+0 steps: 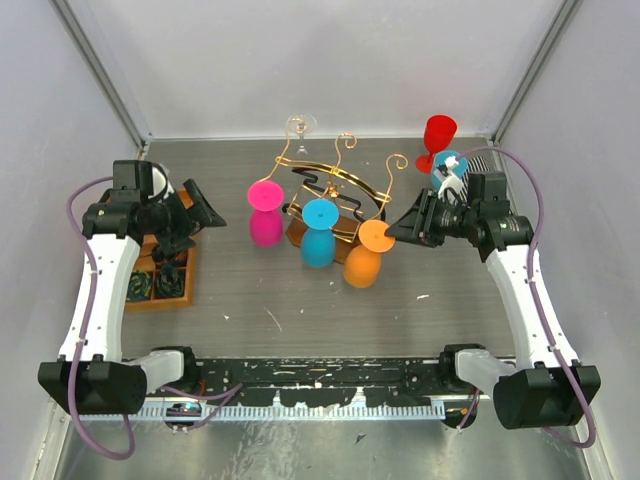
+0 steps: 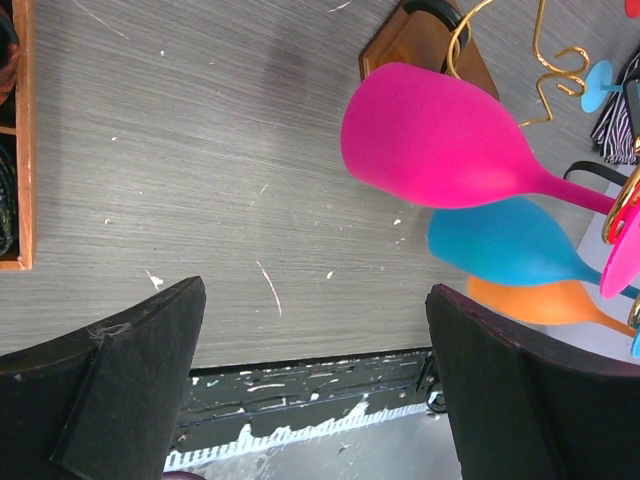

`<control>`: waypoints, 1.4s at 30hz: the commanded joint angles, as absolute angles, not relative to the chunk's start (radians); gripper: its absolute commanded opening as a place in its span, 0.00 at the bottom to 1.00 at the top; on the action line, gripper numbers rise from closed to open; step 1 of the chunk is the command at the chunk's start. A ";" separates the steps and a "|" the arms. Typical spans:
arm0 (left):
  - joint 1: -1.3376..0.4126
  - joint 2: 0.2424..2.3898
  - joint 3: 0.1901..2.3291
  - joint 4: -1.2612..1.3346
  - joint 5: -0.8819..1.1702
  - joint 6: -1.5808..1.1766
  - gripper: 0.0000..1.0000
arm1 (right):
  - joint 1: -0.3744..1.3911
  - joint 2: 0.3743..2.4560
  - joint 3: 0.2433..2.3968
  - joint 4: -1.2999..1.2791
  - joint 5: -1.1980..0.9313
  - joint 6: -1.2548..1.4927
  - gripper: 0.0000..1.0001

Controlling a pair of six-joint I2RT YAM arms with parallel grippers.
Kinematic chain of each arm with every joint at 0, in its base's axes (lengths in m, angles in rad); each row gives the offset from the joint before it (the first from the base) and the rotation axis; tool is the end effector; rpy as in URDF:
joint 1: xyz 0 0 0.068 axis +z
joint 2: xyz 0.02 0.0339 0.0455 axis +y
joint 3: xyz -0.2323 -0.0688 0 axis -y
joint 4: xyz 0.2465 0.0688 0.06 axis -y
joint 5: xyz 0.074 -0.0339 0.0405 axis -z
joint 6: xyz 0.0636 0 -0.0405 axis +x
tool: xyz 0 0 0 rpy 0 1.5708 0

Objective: Take the wine glass off the wine glass rack

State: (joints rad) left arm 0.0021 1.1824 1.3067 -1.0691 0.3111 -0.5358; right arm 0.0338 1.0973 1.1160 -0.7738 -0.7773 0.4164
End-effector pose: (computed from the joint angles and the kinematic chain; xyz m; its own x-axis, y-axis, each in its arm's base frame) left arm 0.2481 -0.0189 0.3096 -0.7874 -0.4877 -0.3772 -0.2612 0.8180 -0.5124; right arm 0.2447 0.0529 0.3031 -0.8426 0.2600 -0.4716 -0.2118 0.6451 0.7341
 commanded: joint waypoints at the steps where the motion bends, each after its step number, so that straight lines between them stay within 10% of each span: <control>1: 0.003 1.158 1.338 -1.089 0.336 -0.533 0.99 | 0.047 1.058 1.111 -0.776 -0.793 0.383 0.34; 9: 0.002 1.159 1.337 -1.089 0.338 -0.533 0.99 | 0.048 1.054 1.121 -0.758 -0.838 0.388 0.01; 42: 0.002 1.165 1.343 -1.107 0.326 -0.513 0.99 | 0.048 1.140 1.194 -0.489 -0.889 0.628 0.01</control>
State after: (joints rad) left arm 0.0021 1.1778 1.3083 -1.0847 0.3202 -0.5323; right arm 0.0448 1.1374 1.1435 -0.5884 -0.8921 0.6003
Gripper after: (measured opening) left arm 0.989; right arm 0.038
